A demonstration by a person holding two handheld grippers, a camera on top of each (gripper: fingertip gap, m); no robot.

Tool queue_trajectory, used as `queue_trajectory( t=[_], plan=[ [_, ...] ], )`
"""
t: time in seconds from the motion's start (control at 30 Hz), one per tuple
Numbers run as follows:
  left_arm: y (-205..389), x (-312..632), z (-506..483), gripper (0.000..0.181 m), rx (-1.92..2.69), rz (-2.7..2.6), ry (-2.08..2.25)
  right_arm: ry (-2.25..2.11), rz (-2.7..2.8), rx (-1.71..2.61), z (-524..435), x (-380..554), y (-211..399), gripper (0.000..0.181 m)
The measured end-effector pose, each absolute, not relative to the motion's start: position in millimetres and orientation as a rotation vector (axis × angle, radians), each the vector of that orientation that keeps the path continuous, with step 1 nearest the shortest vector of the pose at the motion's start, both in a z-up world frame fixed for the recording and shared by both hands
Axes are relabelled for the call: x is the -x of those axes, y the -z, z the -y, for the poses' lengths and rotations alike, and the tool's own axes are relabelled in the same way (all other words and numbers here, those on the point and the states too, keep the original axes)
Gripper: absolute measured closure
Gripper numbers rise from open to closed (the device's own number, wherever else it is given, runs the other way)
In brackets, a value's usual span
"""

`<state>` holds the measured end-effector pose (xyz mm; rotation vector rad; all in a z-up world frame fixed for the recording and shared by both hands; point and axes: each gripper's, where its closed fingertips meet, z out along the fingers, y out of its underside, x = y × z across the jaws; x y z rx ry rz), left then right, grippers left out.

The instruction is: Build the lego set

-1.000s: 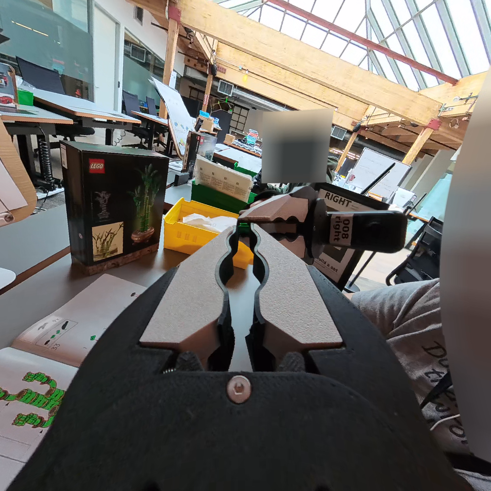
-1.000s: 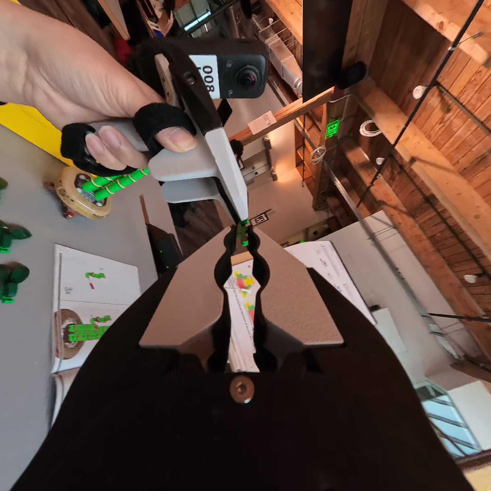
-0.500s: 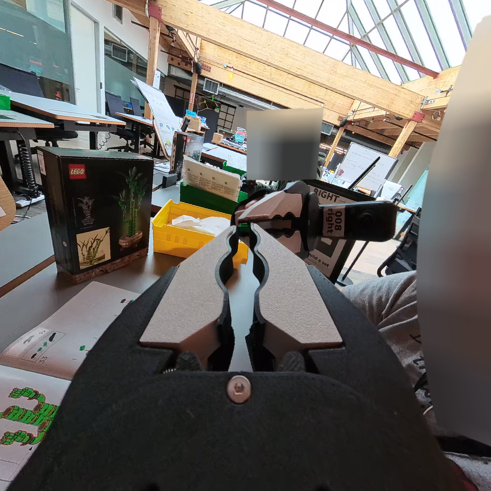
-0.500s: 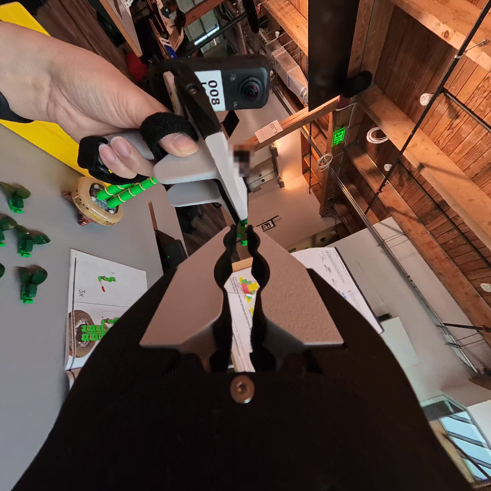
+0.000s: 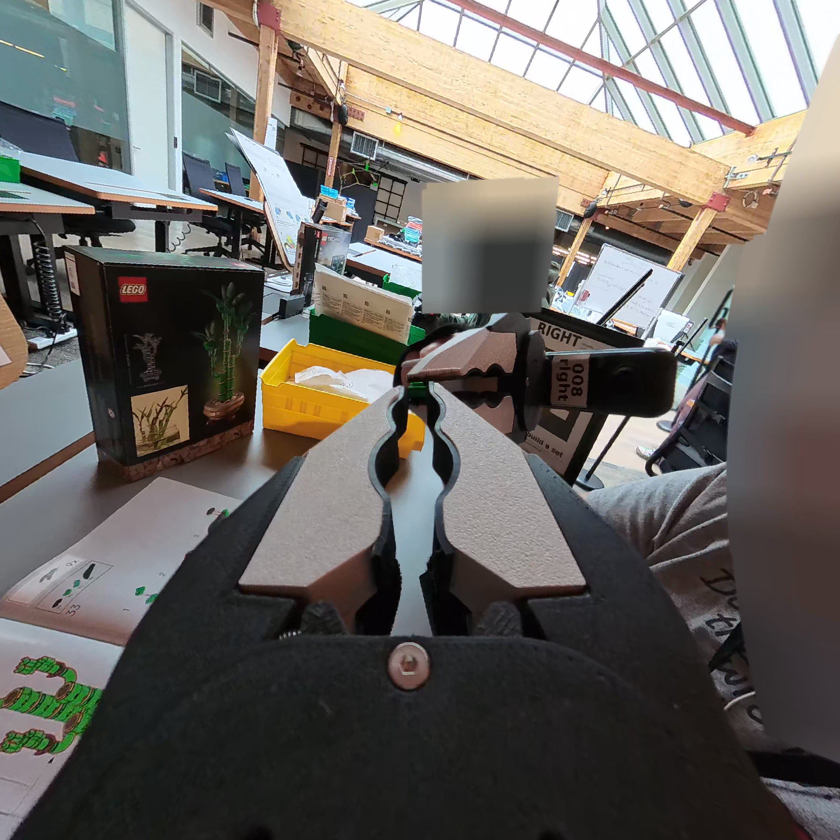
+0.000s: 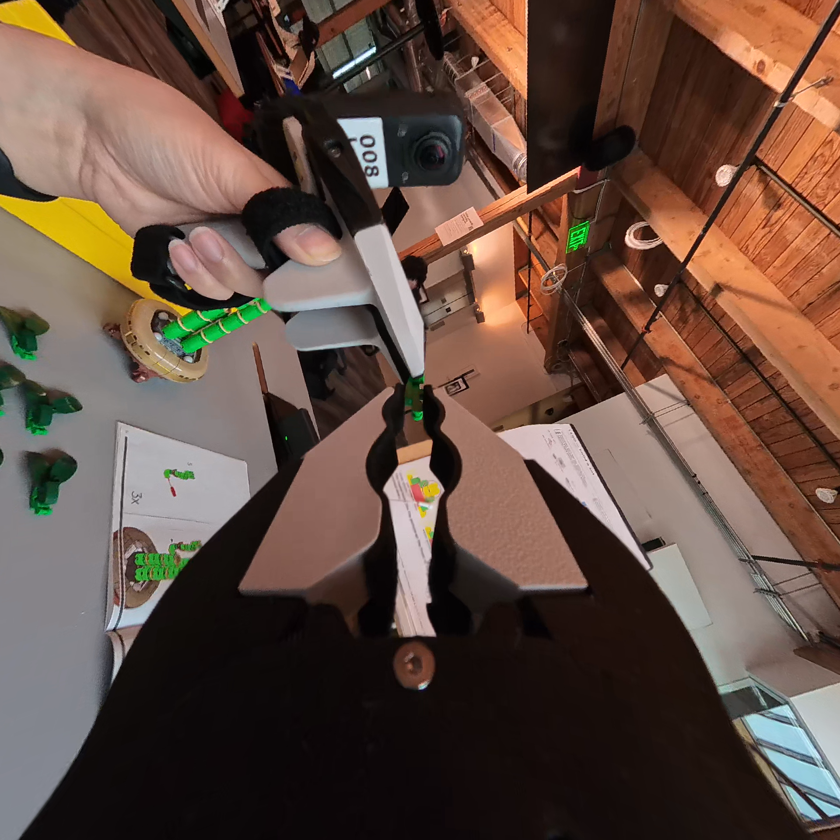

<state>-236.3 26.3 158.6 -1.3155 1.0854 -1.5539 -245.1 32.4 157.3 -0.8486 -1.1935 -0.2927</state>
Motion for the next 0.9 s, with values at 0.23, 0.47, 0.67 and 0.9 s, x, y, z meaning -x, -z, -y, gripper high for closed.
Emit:
queue_trajectory(
  t=[0.23,0.47,0.67,0.9],
  plan=[
    [-171.9,243.9,-22.1,0.176,1.179,-1.096,1.526,0.007,1.175,0.921,-25.6,249.3,-163.6,0.159],
    [-182.6,257.8,10.2,0.176,0.715,-1.262,1.172,-0.842,1.095,1.009,4.6,242.8,-185.8,0.154],
    [-177.8,252.4,26.5,0.176,0.643,-1.327,1.093,-0.759,1.211,0.955,19.1,253.7,-176.5,0.164],
    [-175.7,250.8,35.1,0.176,0.616,-1.359,1.121,-0.702,1.259,0.931,26.9,256.3,-173.7,0.175]
  ],
)
